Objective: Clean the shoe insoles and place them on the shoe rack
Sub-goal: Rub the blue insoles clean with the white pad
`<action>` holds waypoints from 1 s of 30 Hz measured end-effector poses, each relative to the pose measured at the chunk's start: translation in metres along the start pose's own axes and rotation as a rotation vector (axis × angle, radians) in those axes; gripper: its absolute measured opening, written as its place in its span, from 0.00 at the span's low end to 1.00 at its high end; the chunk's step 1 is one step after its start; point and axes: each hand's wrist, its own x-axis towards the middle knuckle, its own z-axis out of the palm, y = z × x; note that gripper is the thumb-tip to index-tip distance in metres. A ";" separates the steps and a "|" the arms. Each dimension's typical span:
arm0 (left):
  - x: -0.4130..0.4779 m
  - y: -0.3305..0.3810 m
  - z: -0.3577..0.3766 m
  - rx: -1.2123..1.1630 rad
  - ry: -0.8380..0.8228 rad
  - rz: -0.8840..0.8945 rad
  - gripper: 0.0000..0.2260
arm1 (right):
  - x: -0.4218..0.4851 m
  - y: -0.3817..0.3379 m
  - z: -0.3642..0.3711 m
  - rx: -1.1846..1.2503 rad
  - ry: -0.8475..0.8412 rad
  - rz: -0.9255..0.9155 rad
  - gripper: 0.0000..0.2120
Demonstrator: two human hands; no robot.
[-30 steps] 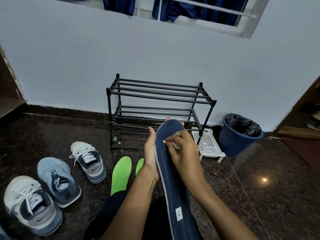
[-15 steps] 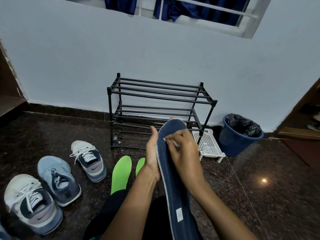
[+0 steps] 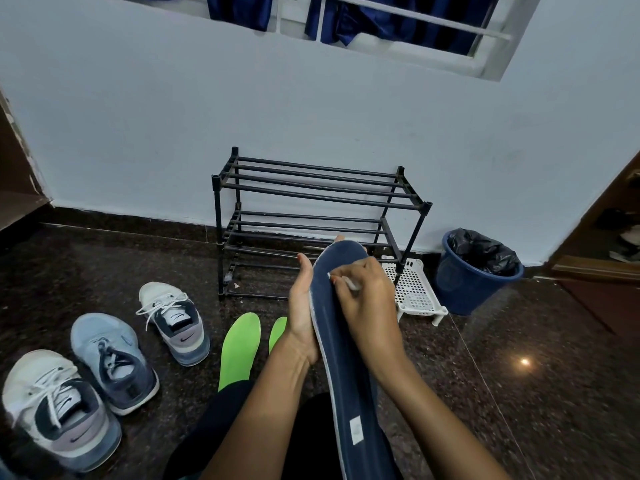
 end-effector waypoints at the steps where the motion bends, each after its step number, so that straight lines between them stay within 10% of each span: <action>1: 0.001 0.000 0.000 -0.017 -0.004 0.008 0.31 | 0.000 0.000 0.000 -0.001 0.012 0.001 0.05; 30: -0.004 0.001 -0.001 0.033 0.059 -0.028 0.36 | 0.006 0.019 0.000 -0.108 0.102 -0.006 0.05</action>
